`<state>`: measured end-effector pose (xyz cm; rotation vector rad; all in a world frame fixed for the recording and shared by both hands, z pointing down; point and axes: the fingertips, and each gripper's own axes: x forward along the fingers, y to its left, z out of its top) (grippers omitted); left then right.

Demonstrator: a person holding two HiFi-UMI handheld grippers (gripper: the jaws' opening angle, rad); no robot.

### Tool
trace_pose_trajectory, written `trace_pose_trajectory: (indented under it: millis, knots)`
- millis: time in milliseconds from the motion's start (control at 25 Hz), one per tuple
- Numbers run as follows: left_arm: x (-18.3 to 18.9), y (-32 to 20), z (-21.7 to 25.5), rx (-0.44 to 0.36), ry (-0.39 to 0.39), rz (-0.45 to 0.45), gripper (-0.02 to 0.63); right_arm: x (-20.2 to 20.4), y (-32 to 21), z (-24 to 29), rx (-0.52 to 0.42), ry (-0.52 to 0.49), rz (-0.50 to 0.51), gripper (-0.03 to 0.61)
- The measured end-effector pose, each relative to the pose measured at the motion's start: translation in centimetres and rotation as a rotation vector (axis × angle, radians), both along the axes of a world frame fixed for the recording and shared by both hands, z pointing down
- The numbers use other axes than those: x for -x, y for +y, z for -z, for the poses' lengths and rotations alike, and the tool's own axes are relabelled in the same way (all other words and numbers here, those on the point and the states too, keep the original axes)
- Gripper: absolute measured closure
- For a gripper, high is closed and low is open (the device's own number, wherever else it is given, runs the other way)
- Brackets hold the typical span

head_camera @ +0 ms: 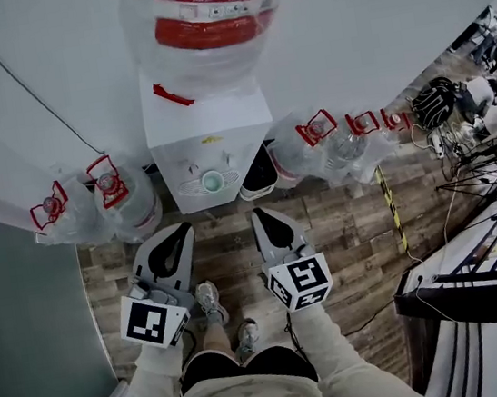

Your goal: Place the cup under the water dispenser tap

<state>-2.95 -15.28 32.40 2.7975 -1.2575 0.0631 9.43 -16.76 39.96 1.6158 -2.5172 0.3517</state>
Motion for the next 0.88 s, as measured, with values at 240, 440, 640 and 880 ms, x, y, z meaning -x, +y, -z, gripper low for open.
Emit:
trace_pose_trajectory:
  millis: [240,440,640,880]
  knots:
    - [0.5,1.9,2.9,-0.036,0.004,0.022,0.609,0.5,2.3,3.3,-0.034,0.029,0.013,0.569]
    - [0.6,3.9,5.3,-0.065,-0.001,0.034,0.608,1.1,4.3,6.2,-0.059,0.036,0.042,0.569]
    - [0.1,6.3,7.3,-0.089,0.001,0.031,0.609,1.2,6.7,9.0,-0.097,0.034,0.050,0.569]
    - [-0.6,8.7,9.4,-0.112,0.010,0.031,0.608,0.5,9.0,12.2,-0.147,0.033,0.041,0.569]
